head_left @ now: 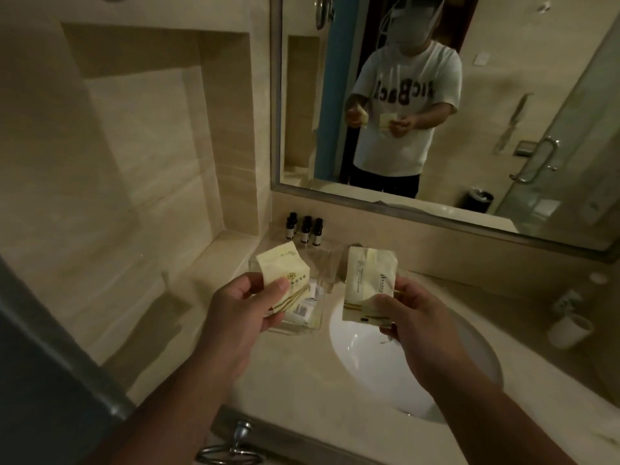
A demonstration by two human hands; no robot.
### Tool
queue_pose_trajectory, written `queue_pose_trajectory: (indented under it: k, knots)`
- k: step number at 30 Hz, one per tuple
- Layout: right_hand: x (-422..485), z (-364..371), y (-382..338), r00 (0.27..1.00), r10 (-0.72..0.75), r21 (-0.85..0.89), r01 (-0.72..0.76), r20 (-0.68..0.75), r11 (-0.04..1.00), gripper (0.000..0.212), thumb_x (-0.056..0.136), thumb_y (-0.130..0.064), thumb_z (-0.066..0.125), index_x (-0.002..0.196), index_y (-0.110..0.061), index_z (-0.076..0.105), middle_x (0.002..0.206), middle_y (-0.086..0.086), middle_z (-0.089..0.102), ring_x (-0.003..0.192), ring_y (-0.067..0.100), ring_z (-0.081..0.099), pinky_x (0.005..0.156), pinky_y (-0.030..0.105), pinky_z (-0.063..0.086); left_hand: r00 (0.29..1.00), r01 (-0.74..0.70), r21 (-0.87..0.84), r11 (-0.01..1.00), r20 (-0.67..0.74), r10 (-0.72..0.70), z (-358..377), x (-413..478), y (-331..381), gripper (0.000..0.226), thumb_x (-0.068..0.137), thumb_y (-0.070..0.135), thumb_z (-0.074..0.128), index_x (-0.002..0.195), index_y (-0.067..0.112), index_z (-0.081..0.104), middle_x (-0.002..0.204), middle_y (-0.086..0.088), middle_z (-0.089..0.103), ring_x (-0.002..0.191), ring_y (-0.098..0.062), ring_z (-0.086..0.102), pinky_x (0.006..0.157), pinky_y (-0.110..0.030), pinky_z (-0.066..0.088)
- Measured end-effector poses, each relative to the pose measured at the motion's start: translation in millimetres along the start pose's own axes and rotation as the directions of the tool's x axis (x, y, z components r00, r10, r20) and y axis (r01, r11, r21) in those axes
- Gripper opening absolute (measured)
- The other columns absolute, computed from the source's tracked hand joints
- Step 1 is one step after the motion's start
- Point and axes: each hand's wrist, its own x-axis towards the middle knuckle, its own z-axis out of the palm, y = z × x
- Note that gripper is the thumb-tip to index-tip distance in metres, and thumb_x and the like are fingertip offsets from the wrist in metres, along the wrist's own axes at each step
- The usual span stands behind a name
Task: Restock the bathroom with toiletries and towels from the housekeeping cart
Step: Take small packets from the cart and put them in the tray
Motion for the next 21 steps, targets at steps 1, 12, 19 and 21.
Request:
queue_pose_trajectory:
  k: [1, 12, 19, 21]
  knots:
    - [5.3, 1.5, 1.3, 1.000, 0.008, -0.001, -0.008, -0.003, 1.000, 0.023, 0.092, -0.007, 0.062, 0.108, -0.022, 0.070, 0.095, 0.002, 0.077, 0.084, 0.020, 0.069, 0.070, 0.031, 0.049, 1.000, 0.003, 0.015, 1.000, 0.006, -0.003, -0.7, 6.5, -1.7, 0.018, 0.087, 0.018, 0.074, 0.103, 0.011, 0.073, 0.096, -0.003, 0.078, 0.091, -0.017, 0.075, 0.077, -0.034, 0.059]
    - [92.9, 17.1, 32.6, 0.990, 0.132, 0.020, -0.133, 0.058, 0.991, 0.025, 0.088, -0.004, 0.064, 0.107, -0.021, 0.071, 0.093, 0.002, 0.077, 0.087, 0.022, 0.071, 0.074, 0.033, 0.052, 0.996, 0.047, 0.082, 0.996, -0.081, -0.040, -8.0, 83.1, -26.3, 0.008, 0.088, 0.017, 0.072, 0.084, 0.010, 0.075, 0.090, -0.013, 0.077, 0.085, -0.024, 0.074, 0.076, -0.035, 0.053]
    - [157.1, 27.5, 65.9, 0.952, 0.204, 0.051, -0.221, 0.227, 0.974, 0.025, 0.090, -0.002, 0.063, 0.108, -0.017, 0.069, 0.094, 0.004, 0.077, 0.080, 0.019, 0.073, 0.068, 0.026, 0.052, 0.944, 0.151, 0.177, 0.972, -0.318, -0.089, -13.7, 124.6, -51.0, 0.005, 0.090, 0.023, 0.073, 0.090, 0.019, 0.075, 0.078, 0.003, 0.076, 0.062, -0.001, 0.066, 0.061, -0.022, 0.047]
    - [175.1, 26.1, 79.7, 0.941, 0.250, 0.072, -0.272, 0.228, 0.959, 0.024, 0.090, -0.003, 0.063, 0.110, -0.017, 0.069, 0.095, 0.004, 0.077, 0.082, 0.020, 0.073, 0.071, 0.029, 0.053, 0.926, 0.198, 0.216, 0.956, -0.361, -0.111, -13.8, 132.6, -62.4, 0.007, 0.089, 0.024, 0.073, 0.093, 0.018, 0.075, 0.076, 0.004, 0.075, 0.060, -0.001, 0.063, 0.060, -0.023, 0.047]
